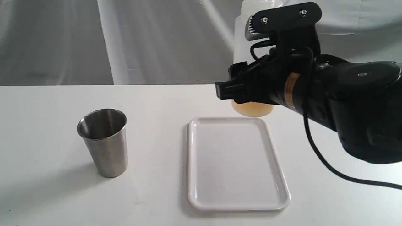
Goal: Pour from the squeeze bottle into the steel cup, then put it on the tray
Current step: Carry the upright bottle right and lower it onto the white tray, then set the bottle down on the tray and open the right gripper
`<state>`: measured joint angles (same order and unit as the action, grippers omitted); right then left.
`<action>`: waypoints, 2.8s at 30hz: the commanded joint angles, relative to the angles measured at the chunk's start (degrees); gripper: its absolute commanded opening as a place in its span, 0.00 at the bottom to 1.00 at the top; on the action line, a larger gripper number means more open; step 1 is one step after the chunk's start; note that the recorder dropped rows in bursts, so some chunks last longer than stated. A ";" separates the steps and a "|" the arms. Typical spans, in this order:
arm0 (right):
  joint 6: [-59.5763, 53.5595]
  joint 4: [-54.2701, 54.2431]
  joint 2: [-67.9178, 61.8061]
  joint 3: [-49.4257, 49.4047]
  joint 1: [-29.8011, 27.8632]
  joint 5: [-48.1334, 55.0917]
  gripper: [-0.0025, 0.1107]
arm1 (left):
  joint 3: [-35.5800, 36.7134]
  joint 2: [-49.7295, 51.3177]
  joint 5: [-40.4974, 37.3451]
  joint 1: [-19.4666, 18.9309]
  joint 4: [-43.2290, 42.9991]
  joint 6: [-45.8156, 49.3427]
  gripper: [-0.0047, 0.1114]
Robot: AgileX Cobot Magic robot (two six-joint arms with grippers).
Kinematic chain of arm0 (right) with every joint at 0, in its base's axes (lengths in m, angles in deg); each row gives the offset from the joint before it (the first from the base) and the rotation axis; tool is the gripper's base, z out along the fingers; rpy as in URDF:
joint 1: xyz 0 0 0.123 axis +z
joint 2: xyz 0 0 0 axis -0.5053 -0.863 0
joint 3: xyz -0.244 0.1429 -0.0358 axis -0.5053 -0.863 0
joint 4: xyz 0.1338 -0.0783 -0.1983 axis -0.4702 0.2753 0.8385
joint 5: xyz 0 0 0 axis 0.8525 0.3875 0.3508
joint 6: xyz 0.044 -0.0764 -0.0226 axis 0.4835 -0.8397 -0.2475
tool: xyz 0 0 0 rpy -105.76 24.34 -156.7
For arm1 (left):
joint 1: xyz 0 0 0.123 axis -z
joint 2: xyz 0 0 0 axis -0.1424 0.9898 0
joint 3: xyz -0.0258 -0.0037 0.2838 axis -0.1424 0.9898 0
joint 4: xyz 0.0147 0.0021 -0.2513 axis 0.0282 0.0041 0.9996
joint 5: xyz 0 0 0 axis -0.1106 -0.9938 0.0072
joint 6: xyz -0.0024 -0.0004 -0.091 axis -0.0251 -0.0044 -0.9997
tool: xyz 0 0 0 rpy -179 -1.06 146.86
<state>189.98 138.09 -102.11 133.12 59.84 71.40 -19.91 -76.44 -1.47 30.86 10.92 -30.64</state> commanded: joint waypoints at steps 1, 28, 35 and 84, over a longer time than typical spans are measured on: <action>-0.68 1.94 0.73 0.00 -2.12 -0.59 0.02 | 0.25 0.38 0.58 -0.11 -0.24 -0.03 0.11; -59.23 -48.59 0.25 2.65 -9.99 -28.00 0.02 | 0.25 0.38 0.58 -0.11 -0.24 -0.03 0.11; -84.58 -75.85 -2.84 1.95 -10.99 -36.60 0.02 | 0.25 0.38 0.58 -0.11 -0.24 -0.03 0.11; -106.44 -89.89 -31.22 -4.49 -13.70 -67.74 0.02 | 0.25 0.38 0.58 -0.11 -0.24 -0.03 0.11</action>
<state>84.69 49.25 -133.89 128.58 46.37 7.14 -19.91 -76.44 -1.47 30.86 10.92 -30.64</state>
